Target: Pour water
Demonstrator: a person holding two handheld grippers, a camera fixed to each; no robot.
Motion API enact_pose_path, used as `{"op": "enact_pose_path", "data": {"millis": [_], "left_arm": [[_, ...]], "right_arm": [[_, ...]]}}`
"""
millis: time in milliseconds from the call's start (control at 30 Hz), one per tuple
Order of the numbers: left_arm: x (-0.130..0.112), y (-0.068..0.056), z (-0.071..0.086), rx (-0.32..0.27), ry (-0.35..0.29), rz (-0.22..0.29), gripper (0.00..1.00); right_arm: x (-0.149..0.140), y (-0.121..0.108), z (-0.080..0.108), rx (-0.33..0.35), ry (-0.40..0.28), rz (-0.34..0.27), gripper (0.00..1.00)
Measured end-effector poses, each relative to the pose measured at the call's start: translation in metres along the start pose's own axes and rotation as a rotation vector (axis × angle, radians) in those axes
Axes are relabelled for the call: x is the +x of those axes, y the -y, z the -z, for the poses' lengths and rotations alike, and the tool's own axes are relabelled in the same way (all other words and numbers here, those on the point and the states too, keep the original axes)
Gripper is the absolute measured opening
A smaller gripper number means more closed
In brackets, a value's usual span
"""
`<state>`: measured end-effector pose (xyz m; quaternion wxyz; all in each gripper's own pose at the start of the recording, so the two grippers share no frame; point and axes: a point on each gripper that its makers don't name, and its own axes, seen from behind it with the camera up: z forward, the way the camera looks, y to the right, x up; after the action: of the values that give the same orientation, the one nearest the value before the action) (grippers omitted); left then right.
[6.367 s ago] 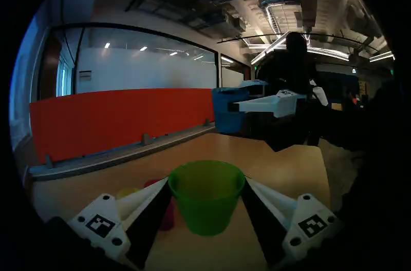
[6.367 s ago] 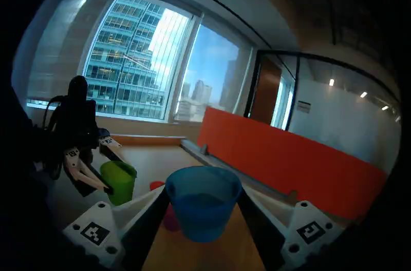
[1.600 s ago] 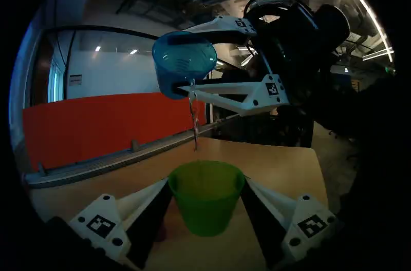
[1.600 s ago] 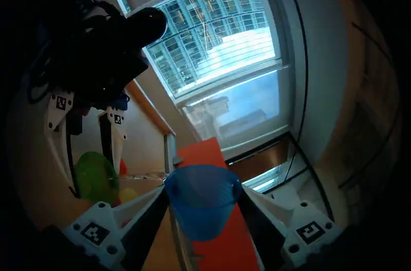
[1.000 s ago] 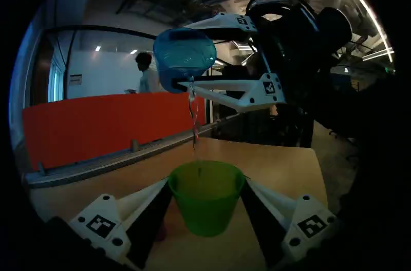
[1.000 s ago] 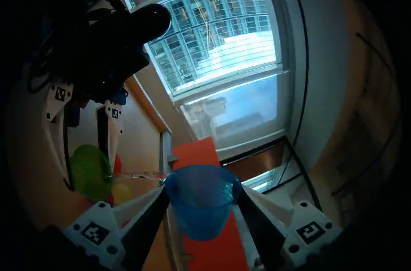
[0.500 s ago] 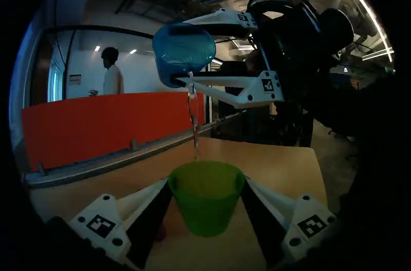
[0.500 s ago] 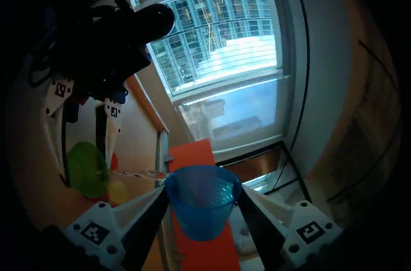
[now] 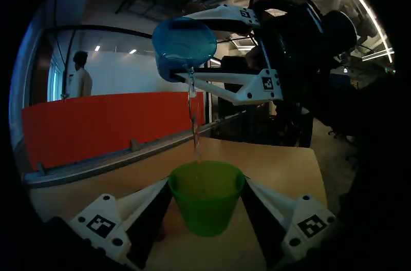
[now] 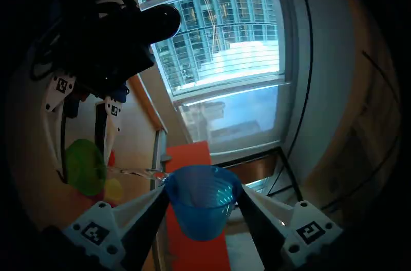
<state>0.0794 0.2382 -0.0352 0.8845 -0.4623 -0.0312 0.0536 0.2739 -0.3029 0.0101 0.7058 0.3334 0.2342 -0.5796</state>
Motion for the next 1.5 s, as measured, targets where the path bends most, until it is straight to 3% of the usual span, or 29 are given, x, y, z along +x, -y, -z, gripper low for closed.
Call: {"op": "enact_pose_path", "data": {"millis": [1500], "left_arm": [[0.002, -0.001, 0.001, 0.004, -0.008, 0.005, 0.87]], "right_arm": [[0.011, -0.016, -0.001, -0.041, -0.014, 0.183, 0.90]]}}
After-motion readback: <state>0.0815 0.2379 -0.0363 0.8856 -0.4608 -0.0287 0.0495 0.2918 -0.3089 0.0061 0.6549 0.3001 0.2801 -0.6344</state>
